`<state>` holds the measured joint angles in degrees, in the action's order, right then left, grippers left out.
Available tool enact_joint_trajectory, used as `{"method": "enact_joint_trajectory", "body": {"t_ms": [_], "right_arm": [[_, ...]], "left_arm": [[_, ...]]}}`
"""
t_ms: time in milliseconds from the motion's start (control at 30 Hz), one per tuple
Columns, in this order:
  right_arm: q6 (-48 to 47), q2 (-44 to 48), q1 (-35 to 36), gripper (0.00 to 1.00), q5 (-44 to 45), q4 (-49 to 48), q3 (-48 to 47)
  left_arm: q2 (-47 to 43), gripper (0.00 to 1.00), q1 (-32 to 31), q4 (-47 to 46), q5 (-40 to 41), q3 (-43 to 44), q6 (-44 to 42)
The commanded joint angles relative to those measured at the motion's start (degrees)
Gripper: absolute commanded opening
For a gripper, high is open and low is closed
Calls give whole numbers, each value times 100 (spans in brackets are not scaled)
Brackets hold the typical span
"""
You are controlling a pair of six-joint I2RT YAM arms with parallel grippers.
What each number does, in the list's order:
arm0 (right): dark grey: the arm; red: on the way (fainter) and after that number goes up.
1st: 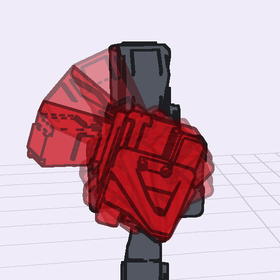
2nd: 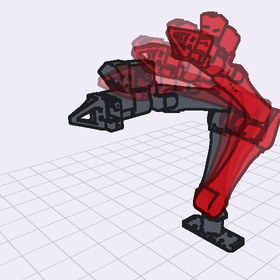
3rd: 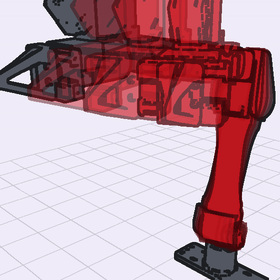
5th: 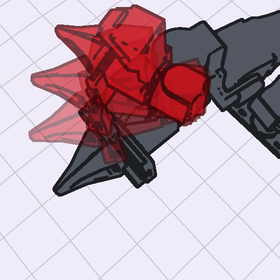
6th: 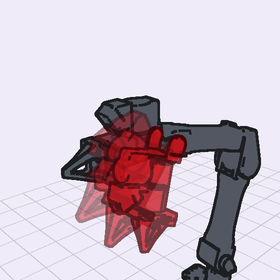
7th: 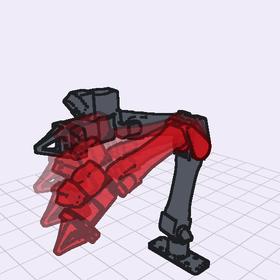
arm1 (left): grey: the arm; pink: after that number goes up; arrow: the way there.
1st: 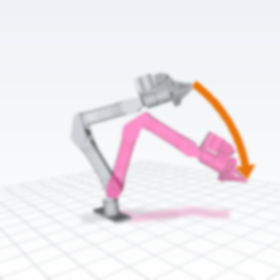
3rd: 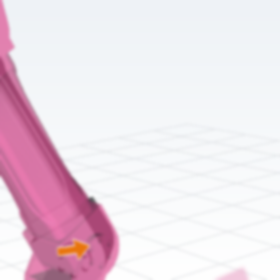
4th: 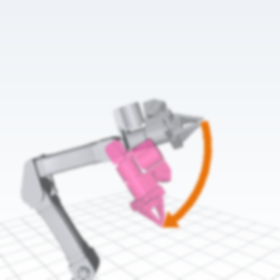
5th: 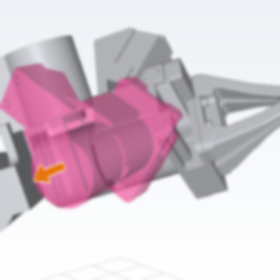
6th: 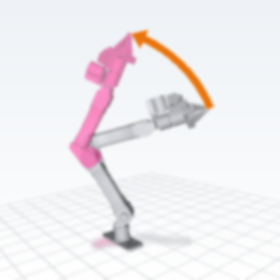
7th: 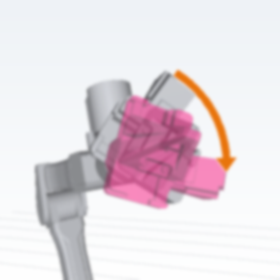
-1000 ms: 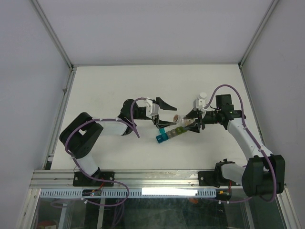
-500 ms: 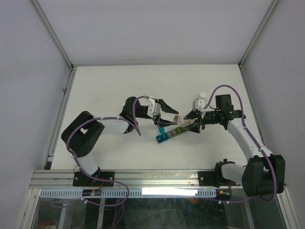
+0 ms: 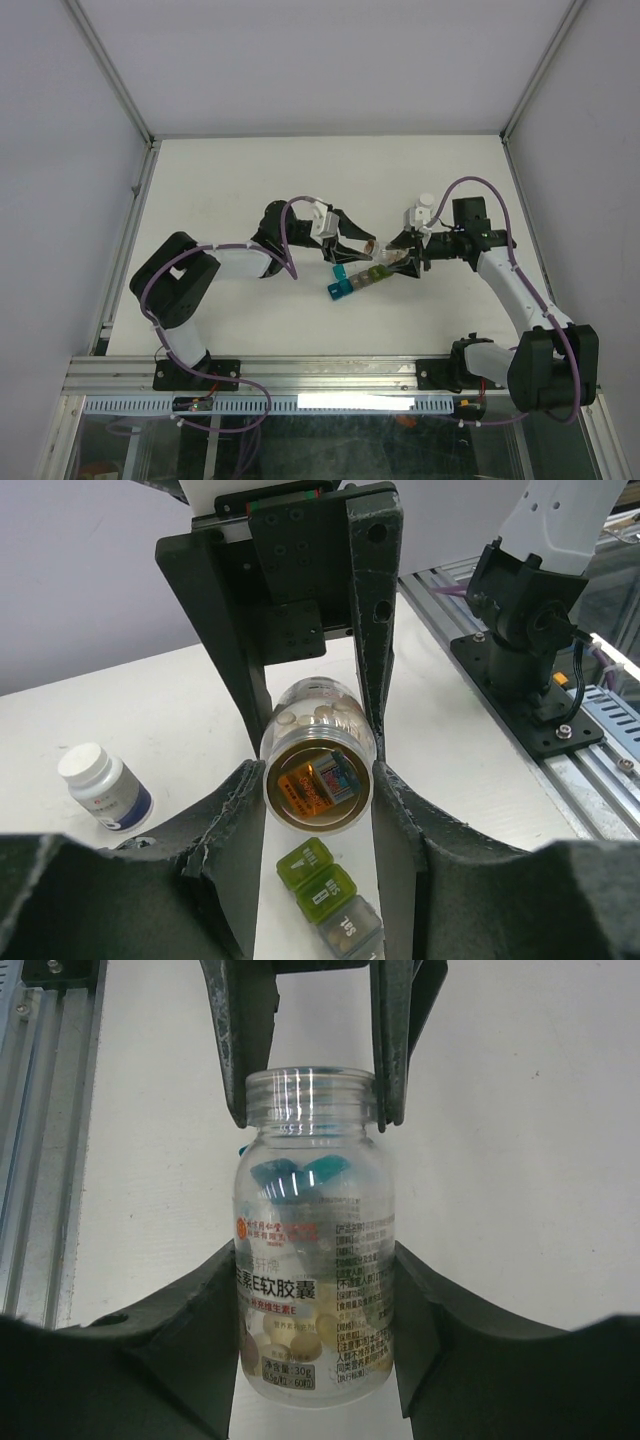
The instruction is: Sort the pills into containers
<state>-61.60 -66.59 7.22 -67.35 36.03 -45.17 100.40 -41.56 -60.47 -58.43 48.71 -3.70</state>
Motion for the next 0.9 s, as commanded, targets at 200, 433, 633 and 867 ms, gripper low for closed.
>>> {"method": "enact_joint_trajectory", "body": {"t_ms": [200, 433, 633, 867], "right_arm": [[897, 497, 43, 0, 545, -969, -120], [1205, 584, 116, 0, 643, -1170, -124], [1323, 691, 157, 0, 573, -1187, -151], [1345, 839, 158, 0, 416, -1115, -189]], "left_arm": [[-402, 0, -23, 273, 2228, 344, 2658], [-844, 0, -559, 1362, 4706, 257, 3887], [-1221, 0, -897, 1592, 5030, 207, 3868], [-1968, 97, -887, 1086, 4895, -418, 2873]]}}
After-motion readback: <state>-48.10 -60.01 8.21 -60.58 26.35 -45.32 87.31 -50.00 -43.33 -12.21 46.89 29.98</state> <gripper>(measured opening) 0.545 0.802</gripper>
